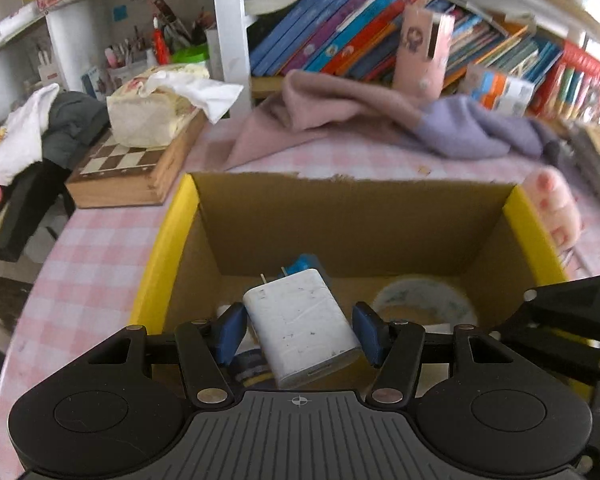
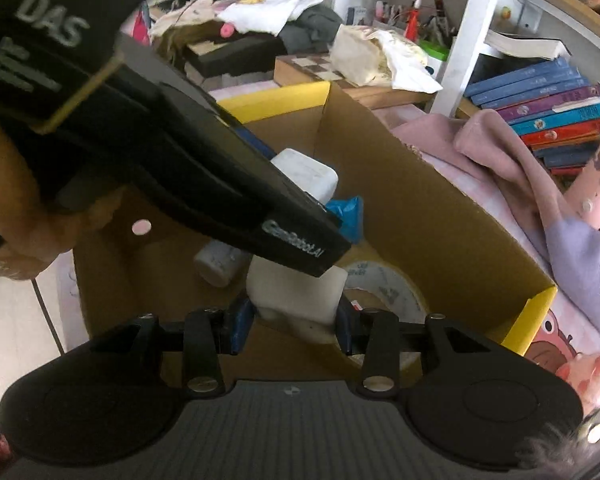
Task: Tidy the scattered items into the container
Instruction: 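Carry the power bank and charger over the yellow box with both tools, then open both tools to drop the power bank and charger into the yellow box, then withdraw both tools from the yellow box back over the table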
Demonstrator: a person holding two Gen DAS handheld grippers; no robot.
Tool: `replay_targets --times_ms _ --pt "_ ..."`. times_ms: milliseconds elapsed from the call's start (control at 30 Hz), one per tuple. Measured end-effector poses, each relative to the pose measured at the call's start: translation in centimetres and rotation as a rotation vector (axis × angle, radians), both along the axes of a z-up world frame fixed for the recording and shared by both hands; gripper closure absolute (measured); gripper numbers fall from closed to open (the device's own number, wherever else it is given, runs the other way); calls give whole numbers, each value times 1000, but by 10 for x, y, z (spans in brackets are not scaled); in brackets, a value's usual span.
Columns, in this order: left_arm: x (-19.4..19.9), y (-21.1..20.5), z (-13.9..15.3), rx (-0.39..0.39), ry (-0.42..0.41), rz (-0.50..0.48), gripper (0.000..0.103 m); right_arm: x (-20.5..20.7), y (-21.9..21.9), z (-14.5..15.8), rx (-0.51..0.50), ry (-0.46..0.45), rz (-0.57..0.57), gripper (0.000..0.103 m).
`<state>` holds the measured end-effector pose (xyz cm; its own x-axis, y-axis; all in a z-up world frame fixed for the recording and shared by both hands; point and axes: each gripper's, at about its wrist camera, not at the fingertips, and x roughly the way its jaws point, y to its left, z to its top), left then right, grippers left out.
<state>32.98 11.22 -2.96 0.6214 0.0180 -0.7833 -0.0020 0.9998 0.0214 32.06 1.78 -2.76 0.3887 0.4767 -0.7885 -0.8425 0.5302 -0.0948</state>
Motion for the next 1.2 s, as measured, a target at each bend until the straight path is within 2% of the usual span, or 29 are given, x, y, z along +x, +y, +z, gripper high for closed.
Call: replay_targets --times_ms 367,433,467,500,667,867,967,1200 --pt "-4 -7 1 29 -1 -14 43 0 1 -1 -19 0 1 62" --pt "-8 -8 6 32 -26 -17 39 -1 -1 1 2 -6 -8 57" --pt "-11 -8 10 38 -44 -17 37 -1 -2 2 13 -15 -13 48" --pt "-14 -9 14 44 -67 -18 35 -3 -3 4 24 -26 -21 45" --pt "-33 -10 38 52 -171 -3 30 -10 -11 18 69 -52 -52 44" --pt "-71 -6 70 -2 -278 22 27 -30 -23 45 138 -128 -95 44" --pt "-93 -5 85 -21 -330 31 24 -44 -32 60 177 -167 -130 41" --pt "-146 4 104 -51 -403 63 23 -76 -47 88 256 -243 -195 39"
